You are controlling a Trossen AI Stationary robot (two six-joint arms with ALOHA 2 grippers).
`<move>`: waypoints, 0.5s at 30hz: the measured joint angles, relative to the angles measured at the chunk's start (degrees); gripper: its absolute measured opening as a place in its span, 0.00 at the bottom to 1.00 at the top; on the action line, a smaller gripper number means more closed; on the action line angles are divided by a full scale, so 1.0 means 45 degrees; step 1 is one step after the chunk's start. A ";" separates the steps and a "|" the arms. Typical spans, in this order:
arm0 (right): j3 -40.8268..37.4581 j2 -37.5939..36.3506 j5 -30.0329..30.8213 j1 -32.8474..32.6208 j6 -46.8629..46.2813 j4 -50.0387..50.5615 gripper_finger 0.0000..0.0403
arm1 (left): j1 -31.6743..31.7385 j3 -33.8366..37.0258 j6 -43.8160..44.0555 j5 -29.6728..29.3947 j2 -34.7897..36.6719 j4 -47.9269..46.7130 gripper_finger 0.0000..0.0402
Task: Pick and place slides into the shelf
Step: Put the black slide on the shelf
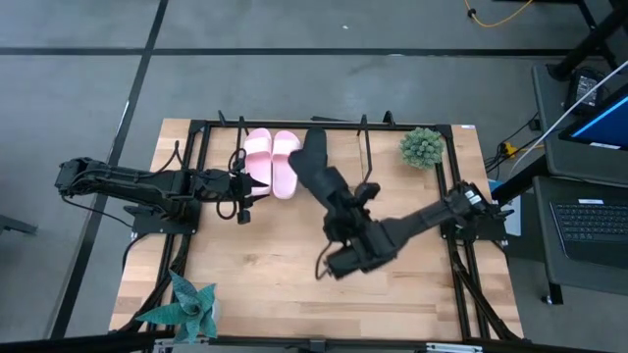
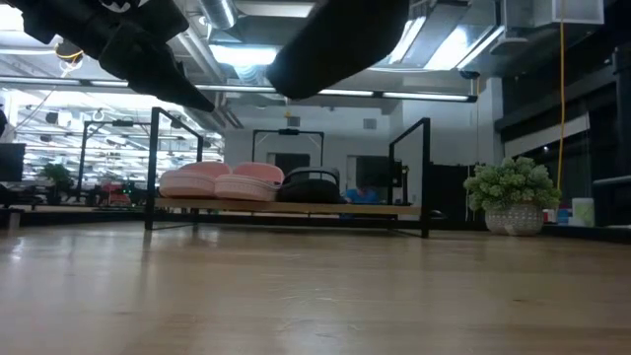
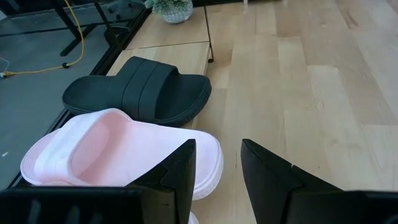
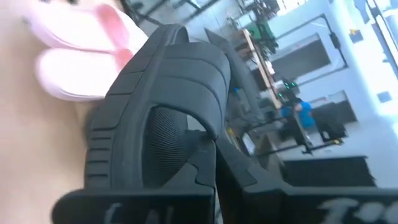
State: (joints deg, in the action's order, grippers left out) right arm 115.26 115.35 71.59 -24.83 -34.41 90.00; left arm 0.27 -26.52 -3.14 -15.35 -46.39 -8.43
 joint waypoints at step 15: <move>0.0003 0.0000 0.0646 0.2507 0.1583 0.0003 0.00 | 0.0004 0.0000 -0.0005 0.0000 0.0000 -0.0005 0.30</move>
State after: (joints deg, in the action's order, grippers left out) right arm 115.28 115.35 74.49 -13.55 -27.29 90.01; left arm 0.29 -26.52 -3.16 -15.35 -46.39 -8.45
